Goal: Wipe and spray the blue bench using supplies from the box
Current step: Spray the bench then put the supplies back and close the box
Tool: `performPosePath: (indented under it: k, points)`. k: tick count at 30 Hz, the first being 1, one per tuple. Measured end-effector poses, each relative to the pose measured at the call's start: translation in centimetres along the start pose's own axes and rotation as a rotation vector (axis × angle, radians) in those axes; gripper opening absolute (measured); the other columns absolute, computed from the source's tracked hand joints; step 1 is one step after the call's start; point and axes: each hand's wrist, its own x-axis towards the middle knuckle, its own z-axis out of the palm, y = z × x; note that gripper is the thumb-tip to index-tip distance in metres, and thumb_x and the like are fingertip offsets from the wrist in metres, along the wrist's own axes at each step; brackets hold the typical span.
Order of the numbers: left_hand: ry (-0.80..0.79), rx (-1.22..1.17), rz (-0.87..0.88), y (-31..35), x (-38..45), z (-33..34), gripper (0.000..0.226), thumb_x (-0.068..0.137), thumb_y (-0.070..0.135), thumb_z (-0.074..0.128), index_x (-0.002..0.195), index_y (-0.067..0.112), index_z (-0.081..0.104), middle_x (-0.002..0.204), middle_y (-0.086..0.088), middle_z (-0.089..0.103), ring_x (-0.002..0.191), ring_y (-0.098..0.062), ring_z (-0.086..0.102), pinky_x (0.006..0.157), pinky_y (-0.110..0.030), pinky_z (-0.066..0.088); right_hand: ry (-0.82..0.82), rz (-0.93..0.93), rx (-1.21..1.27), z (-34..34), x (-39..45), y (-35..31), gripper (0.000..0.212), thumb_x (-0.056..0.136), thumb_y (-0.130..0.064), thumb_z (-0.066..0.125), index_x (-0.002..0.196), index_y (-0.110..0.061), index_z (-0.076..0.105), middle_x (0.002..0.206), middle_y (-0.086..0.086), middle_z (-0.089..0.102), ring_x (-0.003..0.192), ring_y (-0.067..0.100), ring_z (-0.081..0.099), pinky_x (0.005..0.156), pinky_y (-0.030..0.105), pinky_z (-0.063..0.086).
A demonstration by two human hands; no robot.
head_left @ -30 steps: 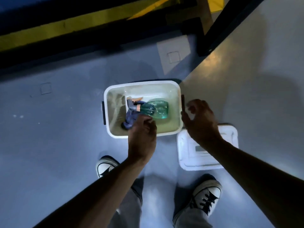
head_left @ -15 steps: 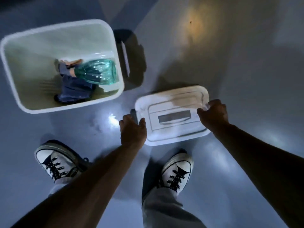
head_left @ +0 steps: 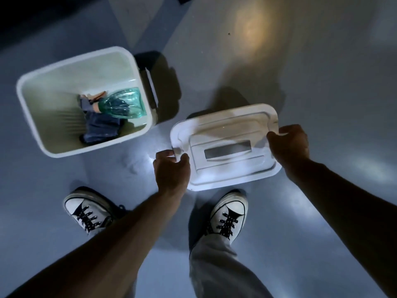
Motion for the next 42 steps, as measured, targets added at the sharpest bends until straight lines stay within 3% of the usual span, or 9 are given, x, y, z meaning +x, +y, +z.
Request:
performPosePath:
  k: [7,14,18,22,24,29,31,35,42]
  points:
    - [0.04,-0.107,0.034,4.1,-4.1,-9.0,0.035,0.064,0.052,0.059,0.094,0.037,0.052,0.102,-0.004,0.071,0.087,-0.03,0.073,0.09,-0.049,0.058,-0.009,-0.087,-0.006,-4.7,-7.5,-7.1,0.037,0.078,-0.035,0.068,0.112,-0.026,0.056,0.118,0.011,0.063,0.097,0.03,0.066,0.094,0.049,0.057]
    - [0.106,-0.151,0.095,6.6,-0.7,-19.2,0.028,0.07,0.044,0.063,0.087,0.022,0.062,0.087,-0.009,0.076,0.082,-0.035,0.074,0.079,-0.048,0.062,-0.07,-0.182,0.036,-1.2,-13.0,-15.4,0.038,0.078,-0.035,0.069,0.113,-0.029,0.056,0.115,0.009,0.066,0.089,0.026,0.069,0.085,0.044,0.062]
    - [0.208,-0.093,0.105,6.7,3.8,-24.2,0.018,0.081,0.032,0.067,0.098,0.027,0.063,0.104,-0.002,0.071,0.091,-0.03,0.07,0.077,-0.031,0.053,-0.138,-0.275,-0.005,3.7,-14.8,-18.5,0.039,0.088,-0.021,0.064,0.127,-0.014,0.063,0.111,0.009,0.074,0.089,0.022,0.063,0.065,0.017,0.045]
    - [0.281,-0.052,0.123,5.0,8.2,-28.0,0.017,0.086,0.024,0.066,0.102,0.028,0.07,0.111,-0.003,0.07,0.09,-0.025,0.069,0.069,-0.022,0.044,-0.182,-0.345,-0.026,9.6,-16.1,-20.7,0.044,0.087,-0.015,0.065,0.132,-0.012,0.064,0.115,0.011,0.074,0.086,0.019,0.058,0.068,0.015,0.043]
    - [0.266,-0.044,0.139,3.8,10.1,-29.2,0.015,0.086,0.022,0.065,0.099,0.028,0.069,0.11,-0.002,0.07,0.084,-0.02,0.069,0.062,-0.017,0.045,-0.171,-0.361,-0.04,12.0,-16.3,-21.6,0.045,0.088,-0.015,0.065,0.132,-0.013,0.064,0.116,0.012,0.071,0.085,0.02,0.058,0.057,0.005,0.041]
    - [0.098,0.045,0.223,1.2,13.6,-29.5,0.011,0.082,0.024,0.063,0.09,0.031,0.059,0.102,-0.016,0.059,0.057,-0.014,0.062,0.042,-0.015,0.041,-0.123,-0.381,-0.131,16.3,-17.2,-23.0,0.046,0.093,-0.015,0.064,0.138,-0.011,0.056,0.134,0.016,0.053,0.115,0.033,0.059,0.089,0.024,0.041]
    - [0.064,0.073,0.27,1.4,13.2,-29.1,0.012,0.086,0.023,0.062,0.094,0.03,0.057,0.106,-0.006,0.045,0.064,-0.016,0.06,0.053,-0.017,0.054,-0.092,-0.426,-0.167,16.4,-17.4,-22.7,0.041,0.095,-0.013,0.061,0.135,-0.008,0.057,0.133,0.017,0.05,0.118,0.035,0.055,0.097,0.031,0.043]
    - [0.037,0.03,0.277,1.1,13.2,-28.8,0.016,0.08,0.03,0.058,0.094,0.036,0.052,0.104,0.008,0.033,0.091,-0.036,0.063,0.077,-0.053,0.062,-0.013,-0.482,-0.228,17.6,-17.1,-22.0,0.031,0.095,-0.01,0.058,0.125,-0.008,0.064,0.125,0.014,0.051,0.115,0.031,0.053,0.094,0.024,0.036]
    - [0.036,0.175,0.344,1.5,14.2,-28.9,0.018,0.085,0.024,0.057,0.098,0.033,0.048,0.109,0.004,0.034,0.1,-0.033,0.058,0.081,-0.05,0.061,-0.006,-0.466,-0.341,17.8,-15.7,-21.9,0.021,0.097,-0.015,0.058,0.116,-0.008,0.066,0.118,0.017,0.061,0.112,0.031,0.056,0.083,0.021,0.029]
